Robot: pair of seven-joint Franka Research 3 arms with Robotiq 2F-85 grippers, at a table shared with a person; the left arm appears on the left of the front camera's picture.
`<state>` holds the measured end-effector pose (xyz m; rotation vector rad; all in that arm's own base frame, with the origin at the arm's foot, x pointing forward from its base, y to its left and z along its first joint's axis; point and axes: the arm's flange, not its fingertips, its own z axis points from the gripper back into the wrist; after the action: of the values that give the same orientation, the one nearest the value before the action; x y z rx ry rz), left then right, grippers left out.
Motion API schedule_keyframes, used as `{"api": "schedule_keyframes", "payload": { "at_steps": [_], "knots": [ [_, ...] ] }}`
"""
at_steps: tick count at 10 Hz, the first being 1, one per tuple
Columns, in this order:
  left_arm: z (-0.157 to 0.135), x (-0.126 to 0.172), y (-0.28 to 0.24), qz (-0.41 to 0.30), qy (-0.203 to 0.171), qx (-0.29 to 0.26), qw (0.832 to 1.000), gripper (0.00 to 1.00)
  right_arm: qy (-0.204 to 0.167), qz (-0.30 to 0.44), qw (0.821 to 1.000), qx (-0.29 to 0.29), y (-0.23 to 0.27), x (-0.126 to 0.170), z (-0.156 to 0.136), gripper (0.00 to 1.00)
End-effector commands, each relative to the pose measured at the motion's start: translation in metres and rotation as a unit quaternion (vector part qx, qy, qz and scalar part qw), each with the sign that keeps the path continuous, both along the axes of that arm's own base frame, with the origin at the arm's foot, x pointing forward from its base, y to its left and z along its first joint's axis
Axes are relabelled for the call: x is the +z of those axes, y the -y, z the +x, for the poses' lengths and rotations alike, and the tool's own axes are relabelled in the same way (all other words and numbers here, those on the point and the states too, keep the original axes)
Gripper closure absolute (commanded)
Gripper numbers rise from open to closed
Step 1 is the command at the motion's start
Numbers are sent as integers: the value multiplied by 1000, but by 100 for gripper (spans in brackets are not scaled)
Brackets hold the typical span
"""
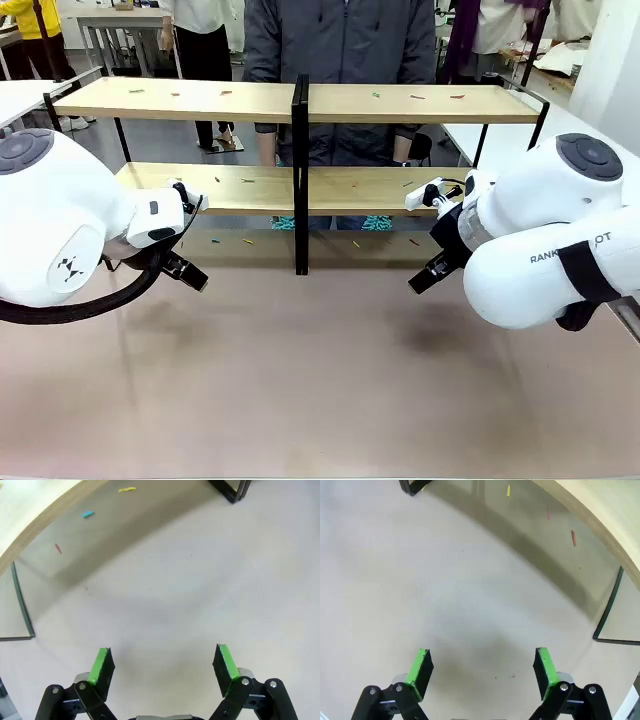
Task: Clean the shelves.
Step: Pick up the Duster when the human hands it over.
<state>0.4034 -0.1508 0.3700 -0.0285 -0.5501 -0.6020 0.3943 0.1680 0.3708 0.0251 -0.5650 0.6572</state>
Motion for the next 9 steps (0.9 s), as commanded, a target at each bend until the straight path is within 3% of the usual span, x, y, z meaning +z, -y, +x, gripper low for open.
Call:
{"api": "schedule_keyframes", "payload": {
  "at_steps": [1, 9],
  "knots": [
    [0, 0, 0, 0, 0, 0, 1000, 0, 0, 0, 1000, 0, 0, 0, 0, 0],
    [0, 0, 0, 0, 0, 0, 1000, 0, 0, 0, 1000, 0, 0, 0, 0, 0]
  ]
}}
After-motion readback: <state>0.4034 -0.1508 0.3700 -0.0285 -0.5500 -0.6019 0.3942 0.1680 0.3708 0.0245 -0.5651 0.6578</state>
